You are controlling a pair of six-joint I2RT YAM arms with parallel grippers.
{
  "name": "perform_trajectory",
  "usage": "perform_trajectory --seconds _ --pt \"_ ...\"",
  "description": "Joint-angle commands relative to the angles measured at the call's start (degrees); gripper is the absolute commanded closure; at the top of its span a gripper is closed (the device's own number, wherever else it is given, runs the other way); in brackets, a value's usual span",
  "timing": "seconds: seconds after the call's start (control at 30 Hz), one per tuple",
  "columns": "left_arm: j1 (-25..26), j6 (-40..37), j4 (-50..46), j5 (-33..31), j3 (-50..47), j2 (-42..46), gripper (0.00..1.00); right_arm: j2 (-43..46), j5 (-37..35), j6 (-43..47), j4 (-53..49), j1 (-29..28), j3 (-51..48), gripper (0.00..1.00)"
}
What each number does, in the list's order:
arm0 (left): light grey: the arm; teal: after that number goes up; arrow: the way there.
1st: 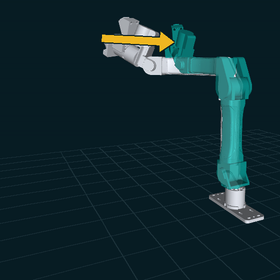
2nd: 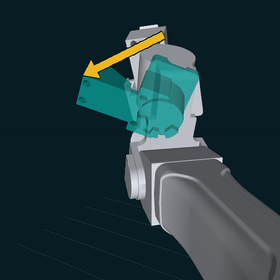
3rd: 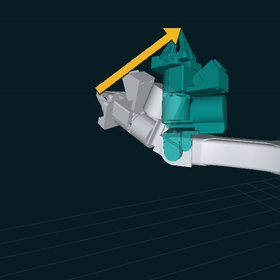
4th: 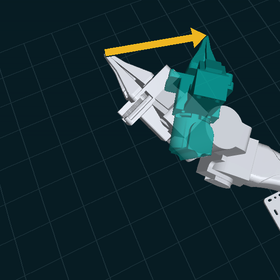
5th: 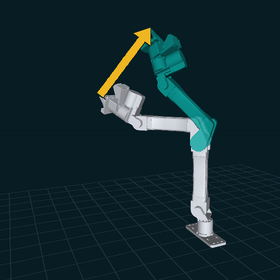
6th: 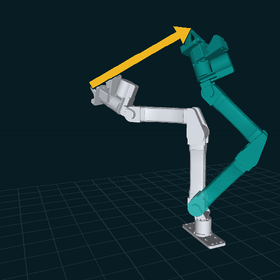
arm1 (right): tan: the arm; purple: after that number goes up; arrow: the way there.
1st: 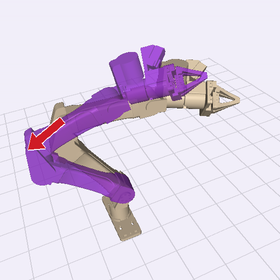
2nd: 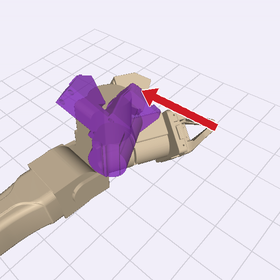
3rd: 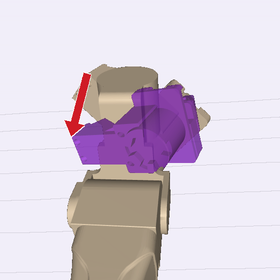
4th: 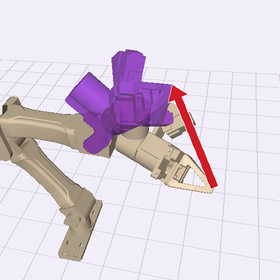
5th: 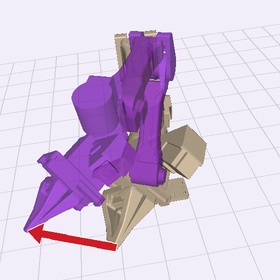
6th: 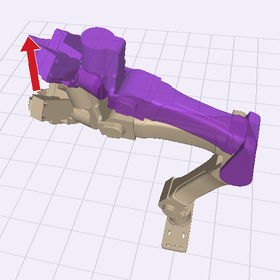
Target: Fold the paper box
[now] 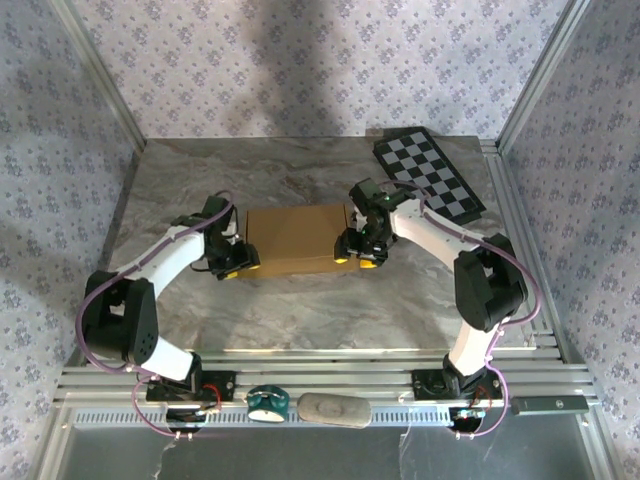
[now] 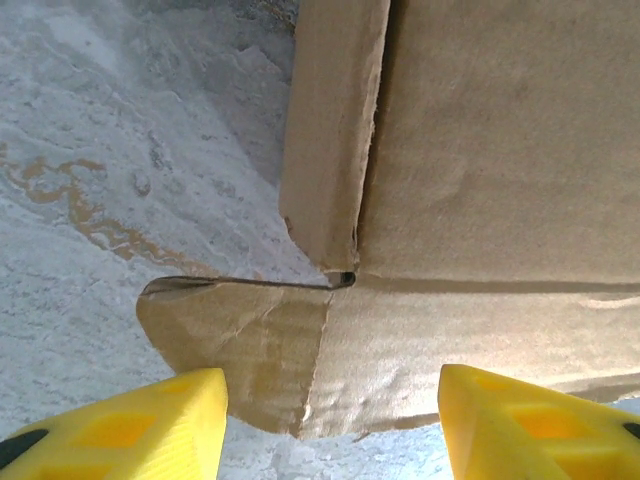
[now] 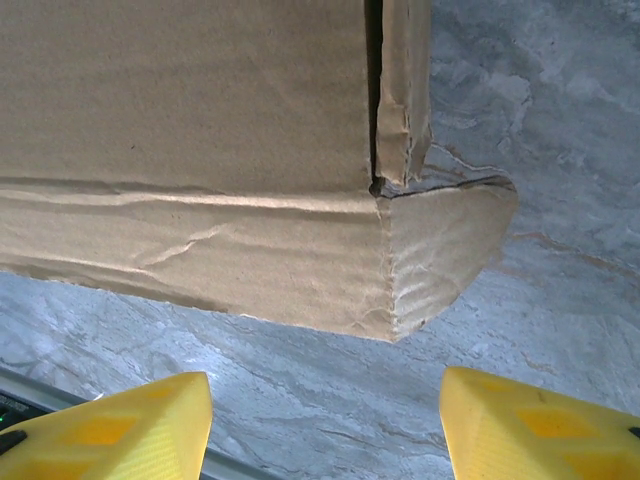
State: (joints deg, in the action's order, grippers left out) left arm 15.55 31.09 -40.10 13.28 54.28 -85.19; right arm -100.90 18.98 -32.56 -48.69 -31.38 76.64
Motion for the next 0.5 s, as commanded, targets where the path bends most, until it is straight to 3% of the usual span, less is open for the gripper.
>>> perform_trajectory --seconds 0.0,0.3,0.47 --pt "0.3 0.4 4.4 1.9 -0.6 -0.7 0.43 -1.7 1.9 -0.3 0.6 0.4 0.8 0.37" --pt "0.5 1.6 7.4 2.8 -2.2 -1.0 0.51 -3.1 2.1 -0.8 2.2 0.4 0.2 0.41" --pt "0.6 -0.1 6.6 0.7 -2.2 0.0 0.48 -3.1 0.0 1.7 2.4 0.7 -0.3 0.38"
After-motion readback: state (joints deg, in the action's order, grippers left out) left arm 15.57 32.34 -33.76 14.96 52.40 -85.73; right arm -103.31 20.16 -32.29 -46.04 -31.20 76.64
